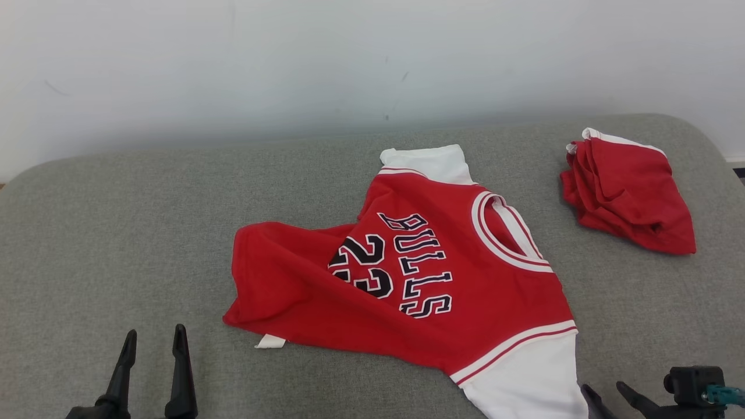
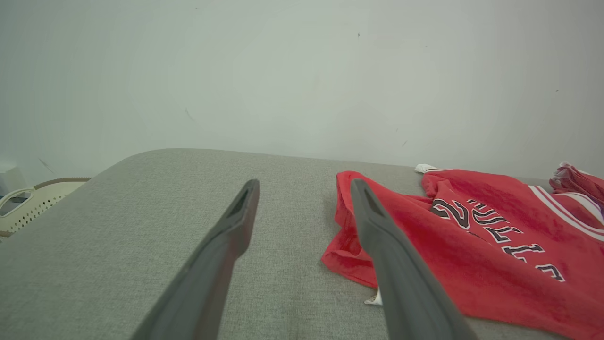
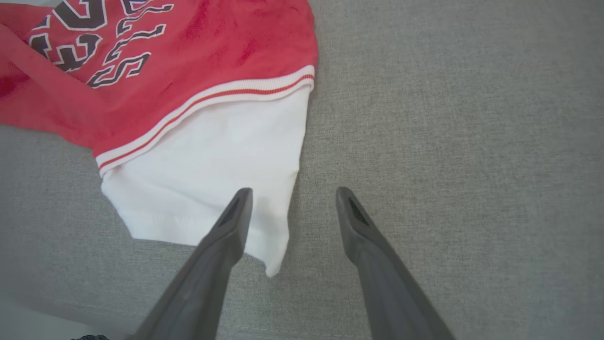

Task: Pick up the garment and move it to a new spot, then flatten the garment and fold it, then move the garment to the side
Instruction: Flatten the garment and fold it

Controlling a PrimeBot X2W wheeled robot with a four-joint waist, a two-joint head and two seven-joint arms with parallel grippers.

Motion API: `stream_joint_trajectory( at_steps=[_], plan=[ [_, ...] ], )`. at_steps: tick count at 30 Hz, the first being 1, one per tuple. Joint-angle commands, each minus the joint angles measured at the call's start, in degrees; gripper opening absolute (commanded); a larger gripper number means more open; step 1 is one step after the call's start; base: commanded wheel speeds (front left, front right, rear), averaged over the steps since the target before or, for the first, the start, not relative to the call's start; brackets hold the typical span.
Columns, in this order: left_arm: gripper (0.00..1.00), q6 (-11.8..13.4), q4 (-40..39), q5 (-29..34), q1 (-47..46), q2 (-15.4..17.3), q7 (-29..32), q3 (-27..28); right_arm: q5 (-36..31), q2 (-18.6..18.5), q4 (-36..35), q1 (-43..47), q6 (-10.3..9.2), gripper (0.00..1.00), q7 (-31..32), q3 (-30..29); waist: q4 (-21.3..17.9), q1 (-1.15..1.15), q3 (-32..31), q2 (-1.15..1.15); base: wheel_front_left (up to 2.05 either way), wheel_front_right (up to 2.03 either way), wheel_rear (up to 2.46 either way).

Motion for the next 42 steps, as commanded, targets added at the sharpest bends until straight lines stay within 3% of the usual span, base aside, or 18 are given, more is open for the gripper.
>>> stream_joint_trajectory(
  at_steps=[1,20,33,42],
  plan=[
    [1.0,0.0,0.1,0.5,0.8,-0.1,-0.2,0.4,-1.0,0.5,0.1,-0.7,-0.02,1.0,-0.6,-0.8,-0.1,0.0,0.1,0.0,0.0,0.0,0.0],
    [1.0,0.2,-0.7,2.5,2.2,-1.0,-0.2,2.1,-13.0,8.8,-1.1,-5.2,-0.02,1.0,-22.2,-6.8,0.5,0.0,-0.8,0.0,0.0,0.0,0.0],
    [1.0,0.2,0.4,5.1,4.7,0.0,-0.2,2.3,-15.2,13.3,0.8,-3.2,-0.02,1.0,-25.4,-9.5,1.2,0.0,-2.8,0.0,0.0,0.0,0.0],
    [1.0,2.1,0.5,8.1,6.2,1.5,-0.2,2.4,-15.5,14.7,1.6,-3.1,-0.02,1.0,-25.6,-8.3,1.9,0.0,-3.4,0.0,0.0,0.0,0.0]
  ],
)
